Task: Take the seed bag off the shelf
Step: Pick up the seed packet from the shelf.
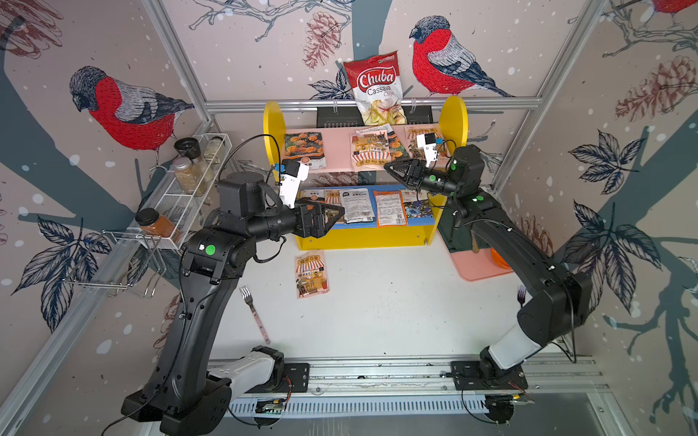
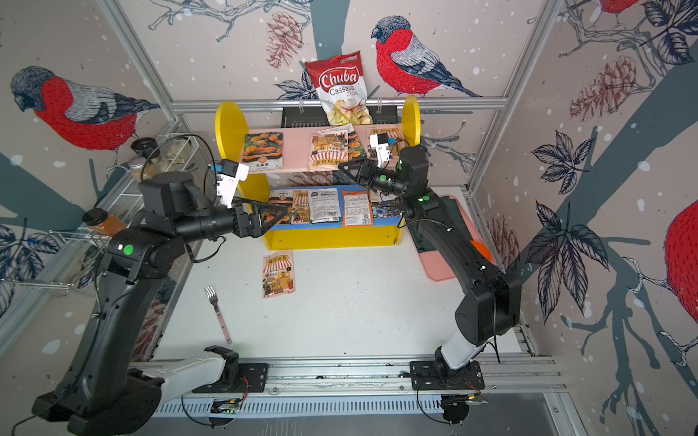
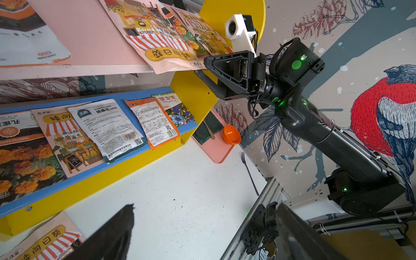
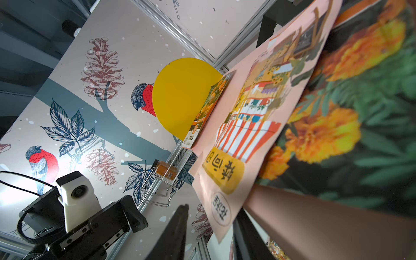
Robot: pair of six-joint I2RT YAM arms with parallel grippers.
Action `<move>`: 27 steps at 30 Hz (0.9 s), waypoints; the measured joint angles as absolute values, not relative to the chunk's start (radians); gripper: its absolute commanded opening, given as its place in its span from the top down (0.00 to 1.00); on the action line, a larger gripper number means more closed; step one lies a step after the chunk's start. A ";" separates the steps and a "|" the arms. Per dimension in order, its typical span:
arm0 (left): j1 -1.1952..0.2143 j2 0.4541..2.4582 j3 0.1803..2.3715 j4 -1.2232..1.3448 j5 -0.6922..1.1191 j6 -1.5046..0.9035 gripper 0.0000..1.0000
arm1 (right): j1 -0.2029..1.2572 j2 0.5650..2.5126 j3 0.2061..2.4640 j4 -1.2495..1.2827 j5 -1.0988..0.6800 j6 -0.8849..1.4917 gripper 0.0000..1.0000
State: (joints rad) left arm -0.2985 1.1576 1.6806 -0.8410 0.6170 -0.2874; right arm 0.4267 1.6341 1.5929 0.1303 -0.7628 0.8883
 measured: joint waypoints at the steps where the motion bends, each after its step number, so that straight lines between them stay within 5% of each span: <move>1: -0.299 1.156 1.678 -0.841 0.616 -0.287 0.02 | 0.424 1.636 1.593 0.134 -0.763 0.891 0.65; 19: -0.299 1.152 1.655 -0.812 0.606 -0.284 0.03 | 0.413 1.646 1.584 0.202 -0.698 0.915 0.77; 27: -0.299 1.152 1.655 -0.803 0.606 -0.284 0.03 | 0.424 1.642 1.568 0.205 -0.689 0.915 0.91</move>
State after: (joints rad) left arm -0.2985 1.1519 1.6554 -0.8028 0.6060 -0.2840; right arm 0.4236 1.6424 1.5677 0.2047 -0.6891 0.9146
